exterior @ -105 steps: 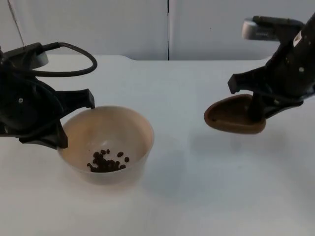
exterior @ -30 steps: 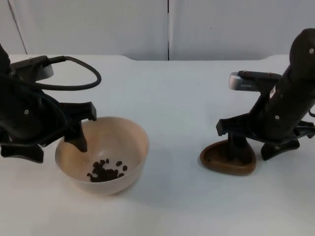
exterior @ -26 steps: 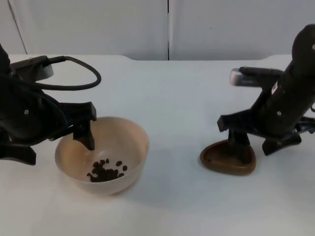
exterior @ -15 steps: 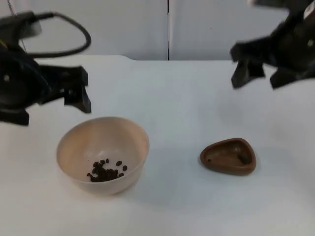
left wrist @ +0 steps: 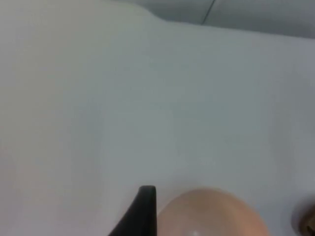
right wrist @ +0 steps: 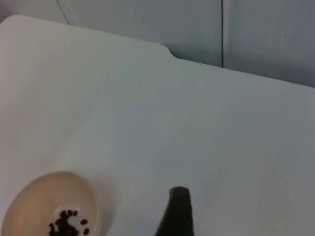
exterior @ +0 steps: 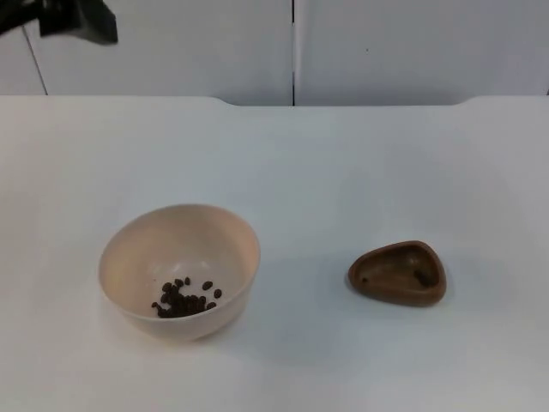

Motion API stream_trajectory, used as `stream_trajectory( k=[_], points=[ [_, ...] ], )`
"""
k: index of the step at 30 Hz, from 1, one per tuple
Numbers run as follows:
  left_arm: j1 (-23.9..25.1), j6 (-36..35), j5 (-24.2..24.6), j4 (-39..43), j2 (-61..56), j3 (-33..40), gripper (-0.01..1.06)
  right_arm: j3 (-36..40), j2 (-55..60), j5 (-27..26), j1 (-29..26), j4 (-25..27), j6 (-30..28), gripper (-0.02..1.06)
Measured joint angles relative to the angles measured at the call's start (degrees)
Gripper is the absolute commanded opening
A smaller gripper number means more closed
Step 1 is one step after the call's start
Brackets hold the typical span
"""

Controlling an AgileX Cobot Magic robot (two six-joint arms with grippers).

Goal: Pick up the bowl with the left hand and pour the coffee beans from the cup into the bowl with the right hand.

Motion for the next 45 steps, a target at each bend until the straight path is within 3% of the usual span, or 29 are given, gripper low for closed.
stream_trajectory(
  k=[17, 34, 45],
  points=[
    [0.0, 4.83, 4.77, 0.05, -9.69, 0.0, 0.95, 0.13, -4.75, 5.7, 0.0, -0.1, -1.83, 0.67],
    [0.0, 7.22, 12.06, 0.05, -21.64, 0.0, 0.95, 13.78, -18.72, -0.59, 0.0, -0.1, -2.93, 0.67],
    [0.0, 8.84, 17.39, 0.05, -29.14, 0.0, 0.95, 19.3, -28.29, -1.49, 0.0, -0.1, -3.16, 0.67]
  ],
)
